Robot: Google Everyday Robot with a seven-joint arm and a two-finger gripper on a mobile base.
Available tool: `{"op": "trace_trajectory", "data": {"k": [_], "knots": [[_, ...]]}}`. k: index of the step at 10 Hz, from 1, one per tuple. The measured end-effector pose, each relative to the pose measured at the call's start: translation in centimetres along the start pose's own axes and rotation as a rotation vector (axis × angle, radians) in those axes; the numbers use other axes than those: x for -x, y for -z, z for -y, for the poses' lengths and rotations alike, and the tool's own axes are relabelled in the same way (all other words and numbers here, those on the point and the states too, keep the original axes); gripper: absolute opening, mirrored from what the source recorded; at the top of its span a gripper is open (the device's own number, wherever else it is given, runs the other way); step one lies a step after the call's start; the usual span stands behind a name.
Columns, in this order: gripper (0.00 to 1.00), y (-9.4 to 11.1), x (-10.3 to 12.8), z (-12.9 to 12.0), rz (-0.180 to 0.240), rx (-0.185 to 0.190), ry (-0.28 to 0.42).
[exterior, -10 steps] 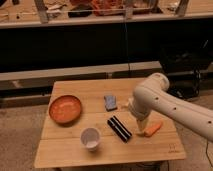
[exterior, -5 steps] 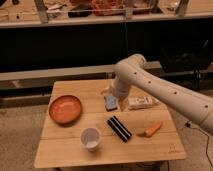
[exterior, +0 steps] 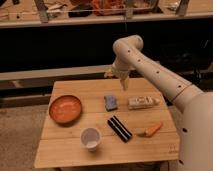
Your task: Move the arm in a circular motion
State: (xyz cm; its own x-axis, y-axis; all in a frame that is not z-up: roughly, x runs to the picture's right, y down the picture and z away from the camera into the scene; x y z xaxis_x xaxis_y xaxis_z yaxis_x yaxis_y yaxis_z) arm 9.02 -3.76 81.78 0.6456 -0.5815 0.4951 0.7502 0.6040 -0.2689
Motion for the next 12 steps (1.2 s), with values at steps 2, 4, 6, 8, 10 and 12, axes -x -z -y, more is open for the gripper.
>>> {"op": "trace_trajectory", "data": {"k": [2,4,6,8,10,12], "knots": [[0.80,-0.2,-4.2,-2.8,-0.004,0.017,-0.105],[0.80,-0.9,-7.5,-8.0,0.005,0.040,-0.245],[0.80,-1.4,-9.1,-12.1,0.009,0.060,-0.323],[0.80,-2.0,-9.8,-16.2,0.014,0.080,-0.388],[0.80,-2.1,-9.4,-18.6,0.014,0.079,-0.423],[0.80,-2.2,-8.0,-20.0,0.007,0.080,-0.442]]}}
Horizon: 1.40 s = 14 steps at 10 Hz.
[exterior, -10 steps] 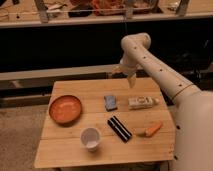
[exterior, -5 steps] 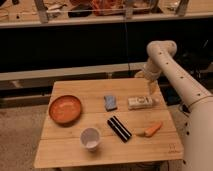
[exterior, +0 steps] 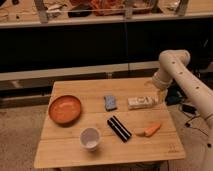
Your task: Move the arm in a circular motion
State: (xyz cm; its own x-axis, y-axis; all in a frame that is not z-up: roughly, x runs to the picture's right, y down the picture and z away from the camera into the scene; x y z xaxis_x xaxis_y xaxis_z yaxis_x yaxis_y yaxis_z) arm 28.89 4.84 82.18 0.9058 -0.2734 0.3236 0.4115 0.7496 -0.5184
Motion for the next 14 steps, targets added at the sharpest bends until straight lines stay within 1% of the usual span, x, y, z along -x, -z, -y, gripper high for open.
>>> {"op": "trace_trajectory", "data": {"k": [1,2,3,4,6,7,8,9,10,12,14], "knots": [[0.80,-0.2,0.8,-0.7,-0.006,-0.003,-0.007],[0.80,-0.4,2.3,-2.7,-0.015,-0.004,-0.021],[0.80,-0.4,3.6,-4.1,-0.020,-0.007,-0.026],[0.80,-0.3,5.3,-6.0,-0.022,-0.012,-0.031],[0.80,-0.1,10.0,-10.1,-0.026,-0.020,-0.032],[0.80,0.2,12.3,-11.6,-0.027,-0.025,-0.025],[0.80,0.6,14.3,-12.7,-0.029,-0.034,-0.014],[0.80,1.5,17.6,-13.5,-0.029,-0.051,0.009],[0.80,2.3,20.3,-13.7,-0.027,-0.064,0.031],[0.80,3.2,23.3,-13.2,-0.030,-0.092,0.078],[0.80,3.8,24.0,-12.1,-0.026,-0.111,0.118]]}}
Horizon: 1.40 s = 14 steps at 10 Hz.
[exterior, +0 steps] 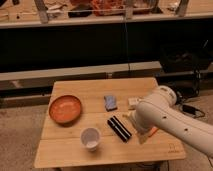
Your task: Move the arm in a circular motion
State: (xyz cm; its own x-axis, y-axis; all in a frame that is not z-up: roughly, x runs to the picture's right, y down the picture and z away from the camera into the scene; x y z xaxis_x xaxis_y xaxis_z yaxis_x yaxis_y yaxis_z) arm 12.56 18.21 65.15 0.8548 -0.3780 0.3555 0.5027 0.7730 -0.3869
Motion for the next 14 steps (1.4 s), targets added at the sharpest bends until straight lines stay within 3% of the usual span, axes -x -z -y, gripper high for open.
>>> {"op": "trace_trajectory", "data": {"k": [4,8,11,14], "knots": [[0.80,-1.2,-1.3,8.0,0.011,-0.006,0.140],[0.80,-3.4,-3.0,19.2,-0.004,0.031,0.301],[0.80,-4.5,-6.3,23.2,-0.030,0.060,0.272],[0.80,-5.2,-11.5,22.1,-0.032,0.075,0.156]]}}
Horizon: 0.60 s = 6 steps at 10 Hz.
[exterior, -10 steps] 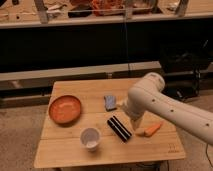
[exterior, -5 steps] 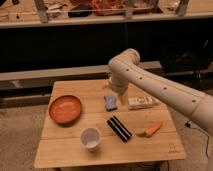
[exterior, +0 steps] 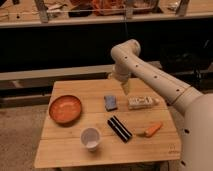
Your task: Move the arm in a circular motion
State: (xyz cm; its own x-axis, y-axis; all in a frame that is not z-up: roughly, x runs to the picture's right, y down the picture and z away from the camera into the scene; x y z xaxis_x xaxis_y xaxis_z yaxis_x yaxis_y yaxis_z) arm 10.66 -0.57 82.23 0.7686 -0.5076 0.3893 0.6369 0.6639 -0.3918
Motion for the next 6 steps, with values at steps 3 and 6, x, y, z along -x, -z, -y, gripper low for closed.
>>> {"op": "trace_trajectory", "data": {"k": [3,6], "knots": [[0.80,-0.7,-5.2,-5.3,0.017,0.012,-0.137],[0.80,-1.5,-10.2,-11.9,0.033,0.028,-0.290]]}}
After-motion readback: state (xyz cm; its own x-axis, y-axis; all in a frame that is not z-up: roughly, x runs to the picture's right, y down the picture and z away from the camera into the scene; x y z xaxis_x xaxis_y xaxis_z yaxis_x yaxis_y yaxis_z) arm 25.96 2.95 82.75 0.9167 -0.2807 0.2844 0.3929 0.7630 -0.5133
